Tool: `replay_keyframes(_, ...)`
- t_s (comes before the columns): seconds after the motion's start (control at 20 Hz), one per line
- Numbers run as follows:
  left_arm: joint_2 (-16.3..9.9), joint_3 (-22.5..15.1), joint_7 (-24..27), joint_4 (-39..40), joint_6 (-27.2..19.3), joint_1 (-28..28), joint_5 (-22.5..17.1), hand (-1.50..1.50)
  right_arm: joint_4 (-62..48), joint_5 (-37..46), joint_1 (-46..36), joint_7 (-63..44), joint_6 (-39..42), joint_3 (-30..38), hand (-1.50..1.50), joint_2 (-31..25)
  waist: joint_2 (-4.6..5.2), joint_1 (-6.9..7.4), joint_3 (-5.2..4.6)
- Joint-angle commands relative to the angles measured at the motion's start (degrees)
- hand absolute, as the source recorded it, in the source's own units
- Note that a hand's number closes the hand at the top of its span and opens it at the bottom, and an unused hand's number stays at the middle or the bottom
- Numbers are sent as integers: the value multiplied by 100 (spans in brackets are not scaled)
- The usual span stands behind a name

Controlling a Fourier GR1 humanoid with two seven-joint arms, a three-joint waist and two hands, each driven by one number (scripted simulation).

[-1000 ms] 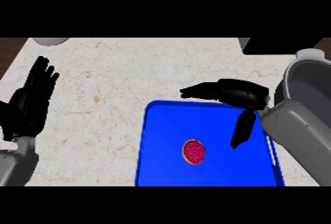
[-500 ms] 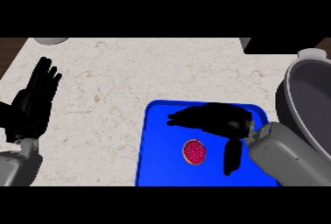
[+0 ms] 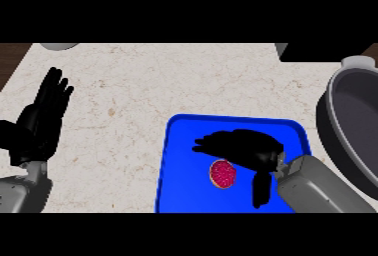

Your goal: Pick the cupcake from the tray and place it in the pot

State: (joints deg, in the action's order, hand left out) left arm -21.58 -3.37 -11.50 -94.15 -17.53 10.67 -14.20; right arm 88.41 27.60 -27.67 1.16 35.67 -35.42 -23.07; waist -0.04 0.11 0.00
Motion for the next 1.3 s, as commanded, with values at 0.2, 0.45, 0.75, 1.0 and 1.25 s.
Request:
replay_keyframes(0.2, 287, 223, -43, -94, 196, -88, 319, 0, -180, 827, 348, 191, 146, 251, -150, 575, 1, 2, 1)
replay_keyframes(0.45, 188, 585, -77, 66, 564, 33, 227, 0, -468, 1362, 248, 428, 62, 309, -150, 858, 3, 7, 0)
replay_keyframes(0.75, 339, 653, -63, 174, 719, 87, 328, 0, -218, 1700, 607, 160, 264, 435, -150, 1006, -3, -22, -1)
replay_keyframes(1.0, 467, 532, -202, -172, 563, -62, 533, 0, -1608, 2302, 72, 1632, -595, 225, 150, 894, 5, 43, 3)
replay_keyframes(1.25, 698, 666, 492, 814, 748, 226, 666, 0, -1641, 2665, 349, 2047, -876, 189, 150, 997, 10, -17, 0)
